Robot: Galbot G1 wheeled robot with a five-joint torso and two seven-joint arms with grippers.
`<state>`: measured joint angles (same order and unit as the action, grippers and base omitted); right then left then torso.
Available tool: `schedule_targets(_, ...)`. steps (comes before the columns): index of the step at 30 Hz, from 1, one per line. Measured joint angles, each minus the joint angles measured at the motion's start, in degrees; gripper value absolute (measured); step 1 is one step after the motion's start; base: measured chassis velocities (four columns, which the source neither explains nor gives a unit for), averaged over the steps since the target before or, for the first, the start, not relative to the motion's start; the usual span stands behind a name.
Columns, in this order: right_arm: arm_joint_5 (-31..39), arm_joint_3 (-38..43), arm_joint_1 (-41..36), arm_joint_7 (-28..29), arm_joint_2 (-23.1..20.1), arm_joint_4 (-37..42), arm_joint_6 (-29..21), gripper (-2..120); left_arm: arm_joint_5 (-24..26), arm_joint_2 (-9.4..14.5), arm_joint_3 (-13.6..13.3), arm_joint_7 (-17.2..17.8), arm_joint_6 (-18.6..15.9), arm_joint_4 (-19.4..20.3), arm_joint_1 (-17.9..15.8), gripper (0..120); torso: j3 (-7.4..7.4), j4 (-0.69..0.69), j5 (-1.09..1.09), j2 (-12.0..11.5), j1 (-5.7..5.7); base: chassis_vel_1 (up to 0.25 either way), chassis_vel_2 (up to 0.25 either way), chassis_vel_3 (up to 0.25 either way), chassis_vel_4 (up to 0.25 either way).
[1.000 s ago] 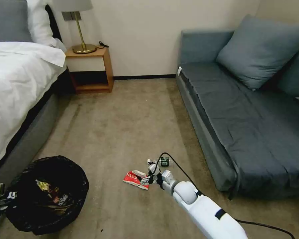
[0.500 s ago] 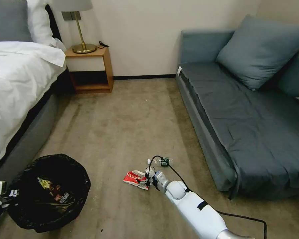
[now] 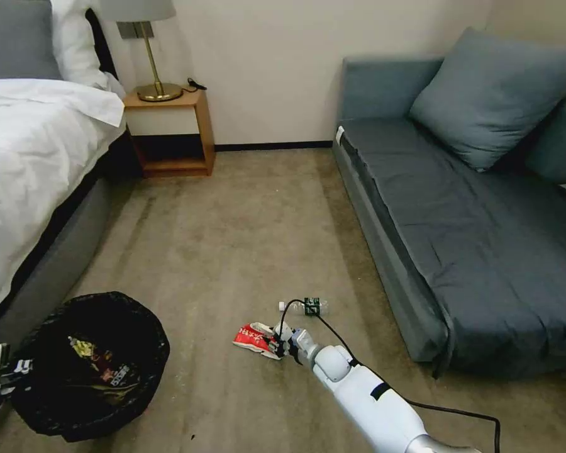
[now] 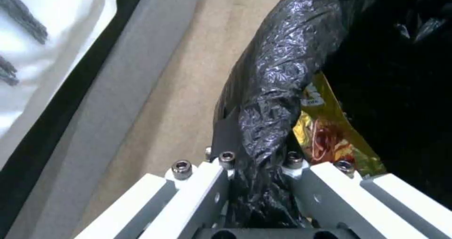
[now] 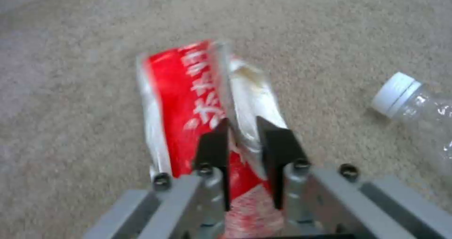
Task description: Pick up the trash bin, then pick up the garbage on the floor and place it into the trash bin.
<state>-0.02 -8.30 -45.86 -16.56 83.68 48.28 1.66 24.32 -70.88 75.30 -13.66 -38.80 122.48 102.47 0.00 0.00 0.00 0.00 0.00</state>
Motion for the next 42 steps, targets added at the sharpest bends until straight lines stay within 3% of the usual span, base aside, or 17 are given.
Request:
schedule_targets(4, -0.2, 0.1, -0.1, 0.0, -0.3, 0.2, 0.2, 1, 0.0, 0.0, 0.0, 0.1, 0.0, 0.0, 0.0, 2, 0.00, 0.00, 0.00, 0.0, 0.00, 0.000, 0.000, 0.000, 0.000)
schedule_targets(11, 0.8, 0.6, -1.7, 0.4, -1.8, 3.7, -0.1, 0, 0.3, 0.0, 0.1, 0.1, 0.0, 0.3, 0.3, 2, 0.00, 0.00, 0.00, 0.0, 0.00, 0.000, 0.000, 0.000, 0.000)
schedule_targets(13, 5.0, 1.1, -4.0, 1.4, -4.6, 11.4, -1.6, 0, 0.4, 0.1, 0.3, 0.1, 0.0, 0.4, 0.5, 2, 0.00, 0.00, 0.00, 0.0, 0.00, 0.000, 0.000, 0.000, 0.000)
schedule_targets(15, 6.0, 1.3, -4.5, 1.7, -5.3, 13.4, -2.0, 0, 0.5, 0.1, 0.3, 0.1, 0.0, 0.4, 0.4, 2, 0.00, 0.00, 0.00, 0.0, 0.00, 0.000, 0.000, 0.000, 0.000)
schedule_targets(19, 13.7, 1.9, -7.9, 4.7, -10.4, 28.5, -5.0, 0, 0.6, -0.2, 0.2, 0.1, 0.0, 0.7, 0.4, 2, 0.00, -0.01, -0.01, 0.0, 0.00, 0.000, 0.000, 0.000, 0.000)
schedule_targets(20, 13.7, 1.9, -7.9, 4.7, -10.4, 28.5, -5.0, 0, 0.6, -0.2, 0.2, 0.1, 0.0, 0.7, 0.4, 2, 0.00, -0.01, -0.01, 0.0, 0.00, 0.000, 0.000, 0.000, 0.000)
schedule_targets(21, 16.2, 1.5, -9.4, 8.2, -11.2, 36.2, -6.6, 0, 0.5, -0.5, 0.0, 0.1, -0.1, 1.0, 0.4, 2, 0.00, -0.03, 0.00, 0.0, 0.00, 0.000, 0.000, 0.000, 0.000)
schedule_targets(22, 16.2, 1.5, -9.4, 8.2, -11.2, 36.2, -6.6, 0, 0.5, -0.5, 0.0, 0.1, -0.1, 1.0, 0.4, 2, 0.00, -0.03, 0.00, 0.0, 0.00, 0.000, 0.000, 0.000, 0.000)
schedule_targets(23, 19.8, -1.6, -11.1, 13.1, -11.6, 47.8, -8.6, 0, 0.4, -0.8, -0.1, 0.1, -0.1, 1.4, 0.6, 2, 0.00, 0.00, 0.00, 0.0, 0.00, 0.000, 0.000, 0.000, 0.000)
schedule_targets(26, 23.2, -6.3, -10.8, 15.1, -10.8, 54.4, -8.8, 0, 0.4, -0.9, -0.1, 0.1, -0.2, 1.7, 0.6, 2, 0.00, 0.00, 0.00, 0.0, 0.00, 0.000, 0.000, 0.000, 0.000)
schedule_targets(36, 23.2, -17.7, -7.2, 14.3, -1.0, 49.7, -4.6, 0, 0.4, -1.6, 0.3, 0.2, -0.3, 1.8, 0.5, 2, 0.00, 0.02, -0.01, 0.0, 0.00, 0.000, 0.000, 0.000, 0.000)
schedule_targets(42, 22.4, -21.4, -6.8, 13.0, 0.5, 48.7, -2.2, 0, 0.5, -1.6, 0.2, 0.3, -0.4, 2.2, 0.4, 2, 0.00, 0.00, -0.01, 0.0, 0.00, 0.000, 0.000, 0.000, 0.000)
